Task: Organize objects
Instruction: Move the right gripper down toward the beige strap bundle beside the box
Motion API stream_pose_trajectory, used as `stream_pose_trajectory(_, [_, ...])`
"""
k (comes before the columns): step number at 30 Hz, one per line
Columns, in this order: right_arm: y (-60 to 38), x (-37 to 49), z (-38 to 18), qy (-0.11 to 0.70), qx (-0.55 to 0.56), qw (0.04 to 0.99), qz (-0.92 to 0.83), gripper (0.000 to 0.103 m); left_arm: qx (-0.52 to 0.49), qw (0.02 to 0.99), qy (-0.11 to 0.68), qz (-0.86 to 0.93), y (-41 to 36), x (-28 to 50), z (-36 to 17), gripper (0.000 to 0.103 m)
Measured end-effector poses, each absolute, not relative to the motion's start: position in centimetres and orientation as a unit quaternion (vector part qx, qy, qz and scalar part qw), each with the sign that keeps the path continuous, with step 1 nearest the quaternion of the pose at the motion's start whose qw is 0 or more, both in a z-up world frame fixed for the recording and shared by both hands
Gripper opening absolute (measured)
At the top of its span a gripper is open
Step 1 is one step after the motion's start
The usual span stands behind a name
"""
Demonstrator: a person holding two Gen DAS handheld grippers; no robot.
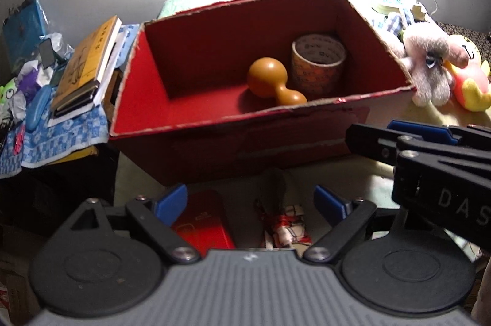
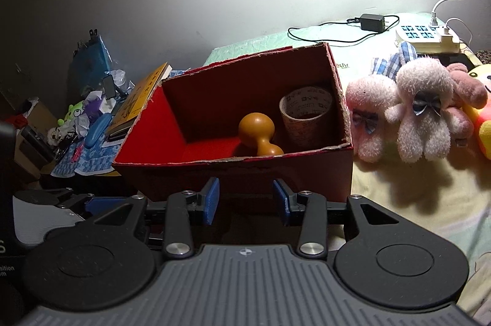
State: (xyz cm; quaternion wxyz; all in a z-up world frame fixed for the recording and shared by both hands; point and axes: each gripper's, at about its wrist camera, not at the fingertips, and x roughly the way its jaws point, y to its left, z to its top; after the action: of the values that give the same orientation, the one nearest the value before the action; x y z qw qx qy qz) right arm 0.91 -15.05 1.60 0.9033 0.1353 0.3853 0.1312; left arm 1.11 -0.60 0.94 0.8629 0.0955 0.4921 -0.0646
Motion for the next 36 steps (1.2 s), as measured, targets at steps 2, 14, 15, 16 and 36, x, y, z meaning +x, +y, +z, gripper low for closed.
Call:
stream_pose_trajectory(2, [-15.1, 0.6, 1.3, 0.39, 0.137, 0.902, 0.126, 0.042, 0.099, 0.86, 0.496, -0.068, -0.9, 1.0, 0.5, 0.092])
stream_pose_trajectory(14, [-15.7, -0.2, -0.8, 0.428, 0.145, 0.886, 0.105, 0.042, 0.095, 0.838, 0.53, -0.088, -1.4, 0.6, -2.0, 0.093])
stream_pose_trajectory(15, [-15.7, -0.2, -1.0, 0.433, 0.145, 0.884, 0.103, 0.042, 0.095, 0.836, 0.533, -0.089, -1.5, 0.5, -2.3, 0.093])
stream_pose_trajectory(16, [-15.8, -0.2, -1.3, 0.438, 0.146, 0.881, 0.101, 0.042, 0.094, 0.834, 0.536, -0.09, -1.6, 0.5, -2.5, 0.093])
stream_pose_trajectory(36, [-14.9, 0.3, -3.6, 0.494, 0.152, 0.852, 0.087, 0.042, 0.082, 0.809, 0.573, -0.101, -1.2, 0.7, -5.7, 0.094])
